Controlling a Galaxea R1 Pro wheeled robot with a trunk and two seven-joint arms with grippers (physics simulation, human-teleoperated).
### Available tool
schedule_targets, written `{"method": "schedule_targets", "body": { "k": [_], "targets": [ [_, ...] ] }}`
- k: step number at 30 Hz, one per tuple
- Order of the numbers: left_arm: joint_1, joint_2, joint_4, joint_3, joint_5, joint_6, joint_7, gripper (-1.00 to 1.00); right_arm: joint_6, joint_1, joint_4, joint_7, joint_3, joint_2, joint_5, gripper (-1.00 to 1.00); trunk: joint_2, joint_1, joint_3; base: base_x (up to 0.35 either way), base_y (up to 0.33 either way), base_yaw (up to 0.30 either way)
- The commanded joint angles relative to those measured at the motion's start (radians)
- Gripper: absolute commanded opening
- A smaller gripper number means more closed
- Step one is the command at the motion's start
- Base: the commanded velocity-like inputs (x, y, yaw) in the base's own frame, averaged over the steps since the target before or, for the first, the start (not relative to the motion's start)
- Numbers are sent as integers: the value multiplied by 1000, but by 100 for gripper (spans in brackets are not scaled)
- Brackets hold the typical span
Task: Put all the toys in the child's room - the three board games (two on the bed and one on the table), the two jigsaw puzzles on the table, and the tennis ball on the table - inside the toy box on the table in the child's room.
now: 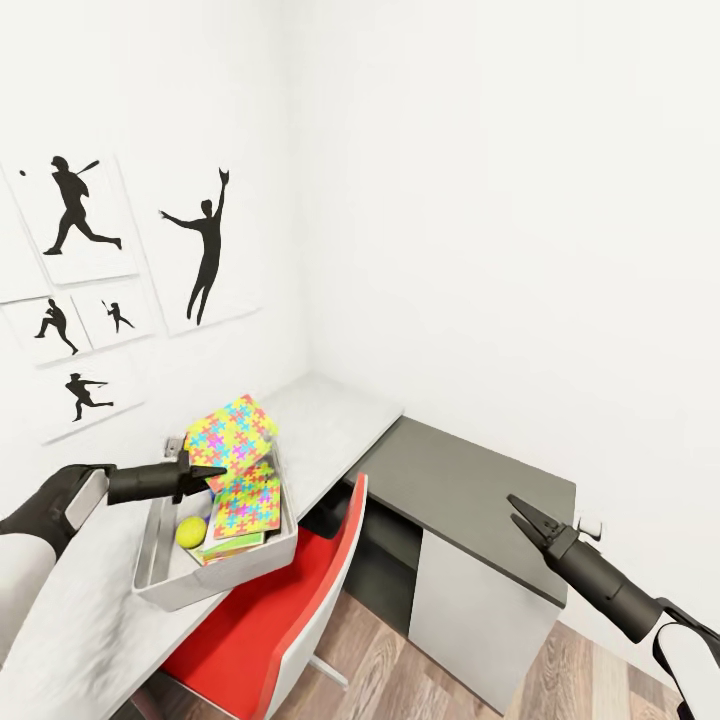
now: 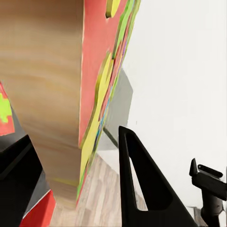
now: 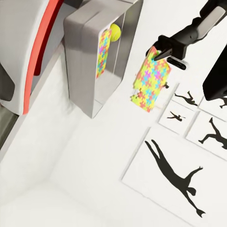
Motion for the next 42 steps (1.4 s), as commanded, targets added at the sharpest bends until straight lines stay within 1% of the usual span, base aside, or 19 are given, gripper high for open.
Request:
{"method": "schedule_targets", "body": {
  "k": [1,2,4,5,6,10,12,14,16,19,22,23,25,26,28,31,35,38,42],
  "targets": [
    [-1,-6,1,26,-2,3,40,-100,7,-1,0,0,-1,0,-4,100,-2,1,-2,0,0,0],
    [-1,-10,1,41,-2,2,72,-100,7,-1,0,-1,-1,0,-4,100,-2,1,-2,0,0,0],
    [-2,-29,1,84,0,-2,149,-100,7,-1,0,-5,-1,0,-4,100,-2,1,-2,0,0,0],
    [-2,-45,1,121,0,-4,201,-100,7,-1,0,-6,-1,0,-4,100,-2,1,-2,0,0,0],
    [-2,-55,1,146,0,-5,236,-100,7,-1,0,-7,-1,0,-4,100,-2,1,-2,0,0,0],
    [-2,-89,0,236,0,-7,364,-100,7,-1,0,-8,-1,-1,-4,100,-2,1,-2,0,0,0],
    [-2,-105,0,273,0,-8,410,-100,7,-1,0,-8,-1,0,-4,100,-2,1,-2,0,0,0],
    [-2,-136,0,306,0,-12,463,-100,7,-1,0,-8,-1,-1,-4,100,-2,1,-2,0,0,0],
    [-2,-148,0,317,0,-41,504,-100,7,-1,1,-7,-2,-1,-4,100,-2,1,-2,0,0,0],
    [-2,-156,1,352,7,-79,564,-100,7,-1,1,-7,-2,-1,-3,100,-2,1,-2,0,0,0],
    [-2,-179,1,421,14,-94,648,-100,7,-1,1,-7,-2,-1,-3,100,-2,1,-2,0,0,0],
    [-2,-191,1,448,14,-105,681,-100,7,-1,1,-6,-2,-1,-3,100,-2,1,-2,0,0,0],
    [-2,-202,1,484,15,-130,716,-100,7,-1,2,-5,-2,-1,-4,100,-2,1,-2,0,0,0],
    [-2,-205,1,514,16,-141,737,-100,7,-1,2,-4,-2,-1,-4,100,-2,1,-2,0,0,0],
    [-1,-211,1,548,18,-149,764,-100,7,-1,2,-3,-3,-1,-4,100,-2,1,-2,0,0,0],
    [-1,-224,1,564,18,-153,784,-100,7,-1,2,-2,-3,-1,-4,100,-2,1,-2,0,0,0],
    [-1,-241,3,572,19,-154,790,-100,7,-1,2,-1,-4,-1,-4,100,-2,1,-2,0,0,0],
    [0,-254,3,591,19,-154,794,-100,7,-1,2,0,-4,-1,-4,100,-2,1,-2,0,0,0],
    [0,-260,3,609,19,-152,797,-100,7,-1,2,0,-4,-1,-3,100,-2,1,-2,0,0,0]
  ]
}}
